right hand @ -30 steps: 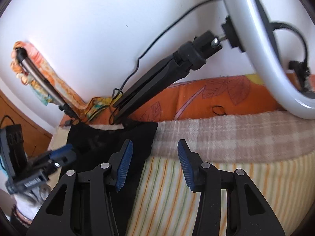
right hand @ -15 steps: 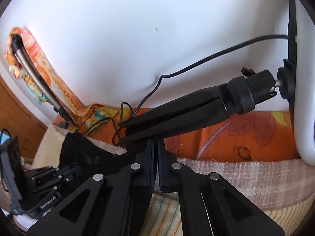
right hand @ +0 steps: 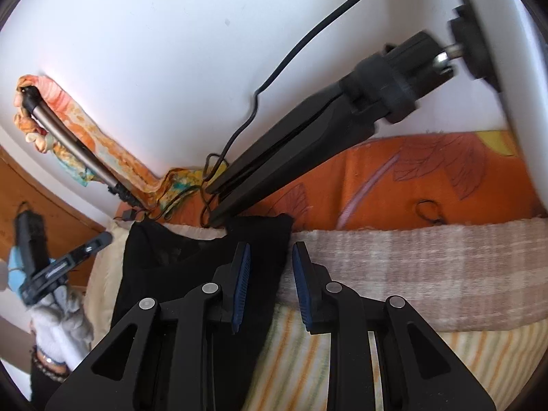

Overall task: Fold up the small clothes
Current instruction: 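Close both grippers on the collar end of the black shirt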

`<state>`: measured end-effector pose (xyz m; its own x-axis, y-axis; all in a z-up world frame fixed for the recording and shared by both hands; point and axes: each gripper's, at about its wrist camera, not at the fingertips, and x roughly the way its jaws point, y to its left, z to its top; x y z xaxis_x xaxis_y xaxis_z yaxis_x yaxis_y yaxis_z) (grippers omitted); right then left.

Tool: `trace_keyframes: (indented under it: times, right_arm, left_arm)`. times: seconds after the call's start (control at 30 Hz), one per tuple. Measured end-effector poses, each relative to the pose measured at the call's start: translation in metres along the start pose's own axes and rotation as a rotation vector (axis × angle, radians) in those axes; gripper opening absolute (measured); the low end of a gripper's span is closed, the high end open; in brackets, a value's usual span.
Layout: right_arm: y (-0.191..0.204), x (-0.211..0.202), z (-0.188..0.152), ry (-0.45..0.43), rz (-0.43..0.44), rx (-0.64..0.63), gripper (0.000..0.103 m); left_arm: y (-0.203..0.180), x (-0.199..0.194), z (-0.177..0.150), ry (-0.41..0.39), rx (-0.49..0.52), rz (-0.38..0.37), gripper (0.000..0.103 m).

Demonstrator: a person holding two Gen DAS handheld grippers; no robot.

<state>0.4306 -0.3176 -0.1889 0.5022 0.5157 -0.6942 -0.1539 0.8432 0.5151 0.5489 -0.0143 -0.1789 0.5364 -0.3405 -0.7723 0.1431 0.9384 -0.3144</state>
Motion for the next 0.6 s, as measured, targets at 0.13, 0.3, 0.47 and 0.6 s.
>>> trace_keyframes:
  times: [0.13, 0.3, 0.47, 0.6]
  right_arm:
    - [0.009, 0.009, 0.001, 0.024, -0.032, -0.042, 0.025]
    - [0.023, 0.016, 0.000, 0.032, -0.048, -0.105, 0.005]
    - [0.041, 0.008, -0.002, 0.003, -0.079, -0.172, 0.003]
    - [0.053, -0.018, -0.003, -0.059, -0.042, -0.194, 0.002]
  left_arm:
    - [-0.013, 0.025, -0.006, 0.044, 0.056, 0.020, 0.037]
    - [-0.040, 0.028, -0.013, 0.011, 0.165, 0.045, 0.002]
    - [-0.045, 0.011, -0.009, -0.020, 0.154, 0.006, 0.002]
    - [-0.052, -0.016, -0.011, -0.077, 0.167, -0.020, 0.002]
